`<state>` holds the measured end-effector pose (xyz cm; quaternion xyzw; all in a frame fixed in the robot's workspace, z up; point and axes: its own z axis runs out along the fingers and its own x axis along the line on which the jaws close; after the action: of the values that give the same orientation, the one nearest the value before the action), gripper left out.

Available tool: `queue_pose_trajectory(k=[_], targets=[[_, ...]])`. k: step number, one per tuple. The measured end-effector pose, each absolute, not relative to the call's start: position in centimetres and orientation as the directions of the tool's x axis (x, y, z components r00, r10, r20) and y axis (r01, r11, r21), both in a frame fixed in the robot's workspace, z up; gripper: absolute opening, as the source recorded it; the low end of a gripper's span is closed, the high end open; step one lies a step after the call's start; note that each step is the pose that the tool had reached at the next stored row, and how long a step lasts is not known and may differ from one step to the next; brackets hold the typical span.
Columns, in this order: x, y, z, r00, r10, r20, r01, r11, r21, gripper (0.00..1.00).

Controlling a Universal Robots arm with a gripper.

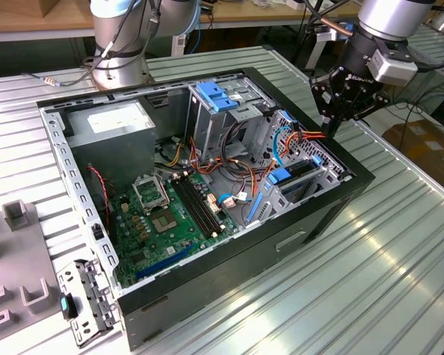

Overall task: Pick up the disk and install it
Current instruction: 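Insert the first disk wire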

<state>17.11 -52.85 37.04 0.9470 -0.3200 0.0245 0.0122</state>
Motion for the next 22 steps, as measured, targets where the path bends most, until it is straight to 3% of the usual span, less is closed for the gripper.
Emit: queue_pose_trajectory(k=[22], targets=[[16.32,-52.85,37.04,0.666,-0.744,0.054,-0.745,-0.667,0.007,0.17]])
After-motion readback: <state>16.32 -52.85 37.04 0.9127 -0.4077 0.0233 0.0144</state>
